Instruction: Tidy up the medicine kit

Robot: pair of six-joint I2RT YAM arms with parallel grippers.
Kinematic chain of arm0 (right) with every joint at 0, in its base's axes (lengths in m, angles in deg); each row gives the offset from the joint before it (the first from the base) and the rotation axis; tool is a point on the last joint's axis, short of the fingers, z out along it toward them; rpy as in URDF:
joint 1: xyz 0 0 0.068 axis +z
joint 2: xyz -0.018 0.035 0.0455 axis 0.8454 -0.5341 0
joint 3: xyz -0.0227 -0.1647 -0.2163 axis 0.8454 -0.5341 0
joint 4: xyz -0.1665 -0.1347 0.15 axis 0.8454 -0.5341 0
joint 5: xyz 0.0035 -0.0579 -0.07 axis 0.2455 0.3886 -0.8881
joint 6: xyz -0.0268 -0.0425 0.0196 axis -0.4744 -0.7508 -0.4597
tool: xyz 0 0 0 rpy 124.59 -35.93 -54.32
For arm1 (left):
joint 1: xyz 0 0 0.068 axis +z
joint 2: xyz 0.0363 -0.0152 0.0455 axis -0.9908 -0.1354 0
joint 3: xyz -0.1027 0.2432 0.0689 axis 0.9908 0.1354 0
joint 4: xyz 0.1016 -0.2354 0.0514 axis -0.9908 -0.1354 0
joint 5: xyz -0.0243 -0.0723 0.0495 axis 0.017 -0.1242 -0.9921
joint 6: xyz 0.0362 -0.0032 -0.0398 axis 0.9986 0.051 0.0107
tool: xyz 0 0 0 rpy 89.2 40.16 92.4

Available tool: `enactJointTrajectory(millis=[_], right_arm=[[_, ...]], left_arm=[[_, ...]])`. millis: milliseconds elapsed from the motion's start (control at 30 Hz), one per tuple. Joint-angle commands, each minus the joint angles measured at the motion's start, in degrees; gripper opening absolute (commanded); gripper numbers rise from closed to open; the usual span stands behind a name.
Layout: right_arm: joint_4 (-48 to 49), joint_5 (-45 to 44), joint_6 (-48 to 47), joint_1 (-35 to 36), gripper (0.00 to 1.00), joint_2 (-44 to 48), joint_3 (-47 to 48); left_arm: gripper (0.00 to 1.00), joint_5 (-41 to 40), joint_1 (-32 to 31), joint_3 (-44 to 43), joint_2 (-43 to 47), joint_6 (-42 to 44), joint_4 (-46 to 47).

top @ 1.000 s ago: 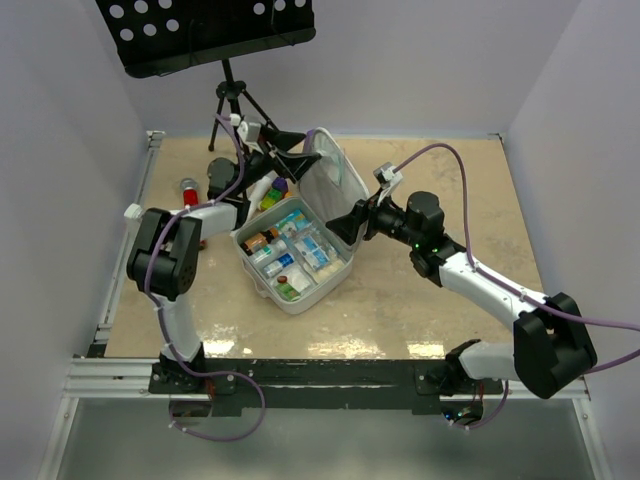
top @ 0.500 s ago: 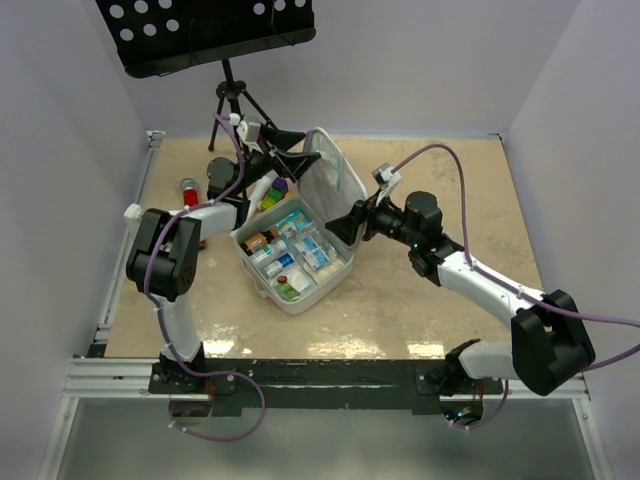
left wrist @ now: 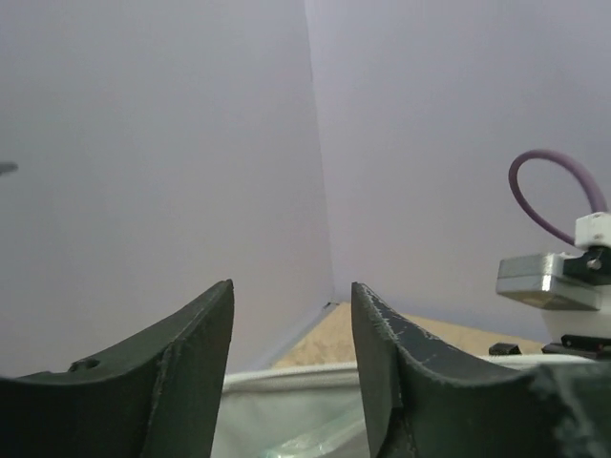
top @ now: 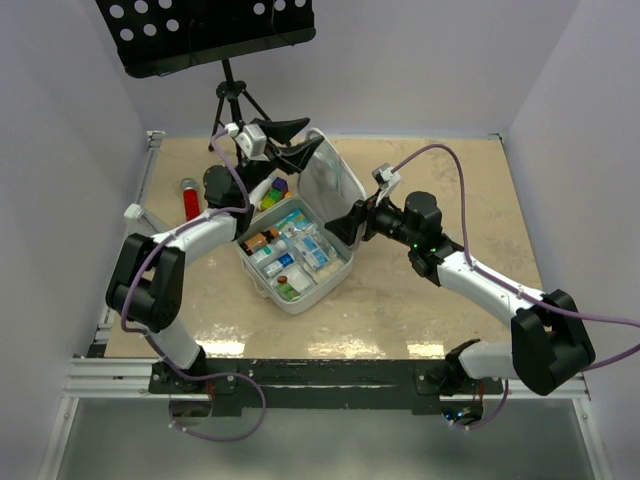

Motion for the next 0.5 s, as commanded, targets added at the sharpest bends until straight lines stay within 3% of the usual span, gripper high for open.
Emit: enactJointTrajectory(millis=[0, 167, 467], right_arm=[[2.2, 0.9, 0.9, 0.3, 0.88, 2.2, 0.6], [2.5, 1.0, 1.3, 0.3, 0.88, 2.9, 0.4], [2.5, 1.1, 1.2, 0.3, 0.88, 3.2, -0.3]], left_arm=[[0.51, -2.6, -3.1, 1.4, 5.0, 12.9, -1.1], [0.26, -3.8, -3.9, 2.4, 6.2, 14.1, -4.3], [0.0, -9.1, -4.0, 5.0, 9.2, 13.4, -8.3]])
